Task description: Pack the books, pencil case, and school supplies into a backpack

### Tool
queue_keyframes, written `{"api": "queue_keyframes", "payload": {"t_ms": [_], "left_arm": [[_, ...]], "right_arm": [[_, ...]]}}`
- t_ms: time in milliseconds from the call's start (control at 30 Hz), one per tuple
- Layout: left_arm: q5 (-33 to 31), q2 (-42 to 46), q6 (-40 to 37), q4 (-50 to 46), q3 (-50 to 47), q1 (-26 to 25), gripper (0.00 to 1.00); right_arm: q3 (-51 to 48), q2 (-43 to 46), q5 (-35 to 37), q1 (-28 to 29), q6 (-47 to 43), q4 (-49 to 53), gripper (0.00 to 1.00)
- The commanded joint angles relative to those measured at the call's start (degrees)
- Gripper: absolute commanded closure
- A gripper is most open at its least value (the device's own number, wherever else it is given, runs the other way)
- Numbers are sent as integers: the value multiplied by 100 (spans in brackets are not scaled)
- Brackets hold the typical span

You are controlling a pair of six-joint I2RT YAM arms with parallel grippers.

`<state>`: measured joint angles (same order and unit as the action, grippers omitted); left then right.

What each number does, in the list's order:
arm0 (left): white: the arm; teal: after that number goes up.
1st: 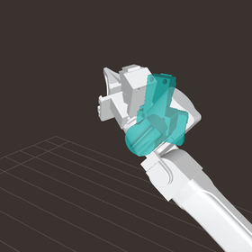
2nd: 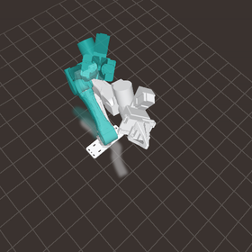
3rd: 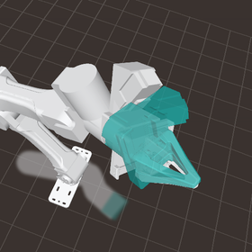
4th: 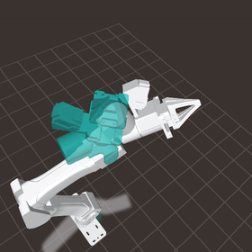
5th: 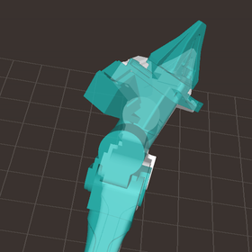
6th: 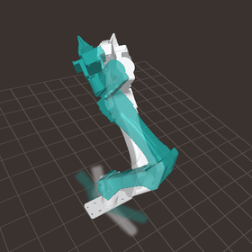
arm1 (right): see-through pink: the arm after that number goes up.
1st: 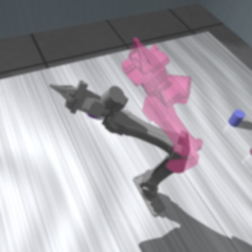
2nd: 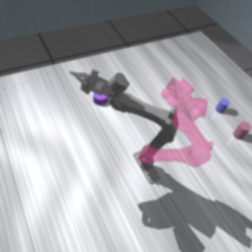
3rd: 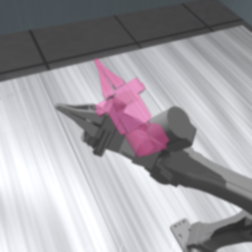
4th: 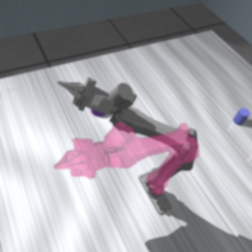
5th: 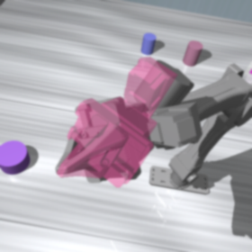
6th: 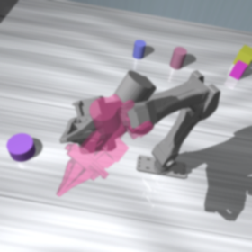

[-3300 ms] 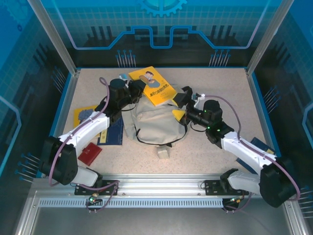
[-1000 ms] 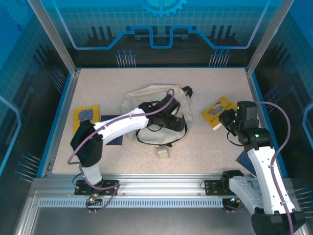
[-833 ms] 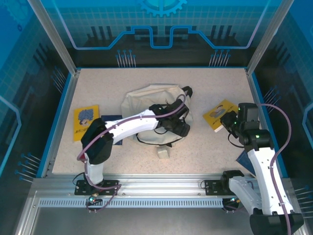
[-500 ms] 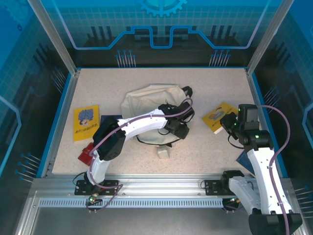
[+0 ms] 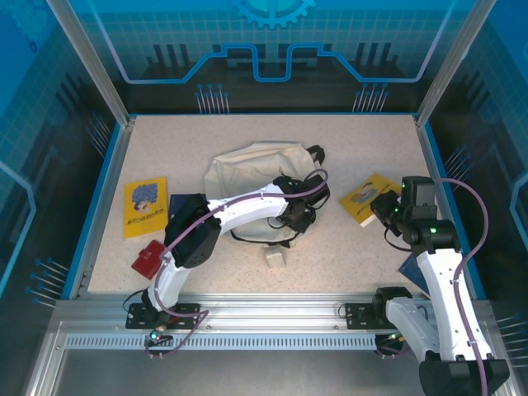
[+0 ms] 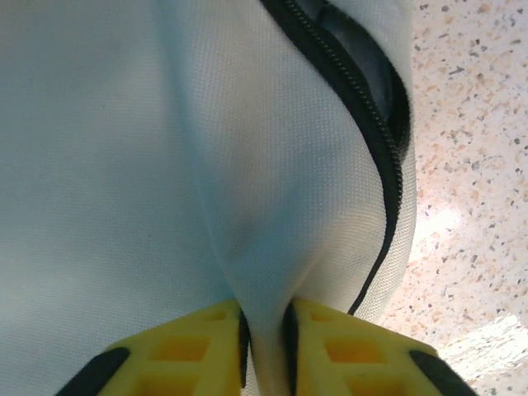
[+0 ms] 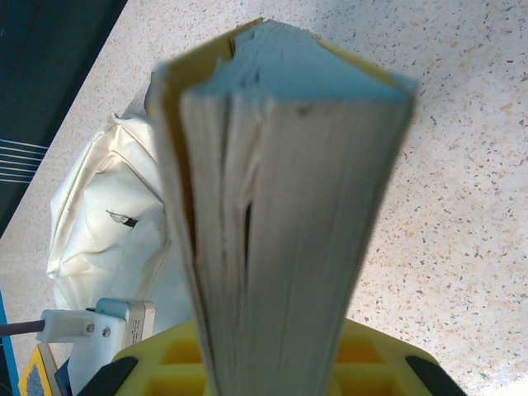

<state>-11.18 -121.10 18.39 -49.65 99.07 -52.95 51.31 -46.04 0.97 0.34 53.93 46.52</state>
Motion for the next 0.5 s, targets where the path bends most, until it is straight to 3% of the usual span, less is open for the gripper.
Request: {"api": "queue_keyframes", "payload": {"t_ms": [0, 300, 467], "left_arm": [[-129, 331, -54, -127, 174, -28, 83], [-173, 1165, -328, 111, 79, 187, 93], [110, 1581, -275, 420, -88, 488, 91]], "right_arm": [[18, 165, -71, -94, -31, -240, 96], [-13, 248, -71, -96, -47, -150, 96], [-60, 322, -93, -104, -20, -126, 96]]}}
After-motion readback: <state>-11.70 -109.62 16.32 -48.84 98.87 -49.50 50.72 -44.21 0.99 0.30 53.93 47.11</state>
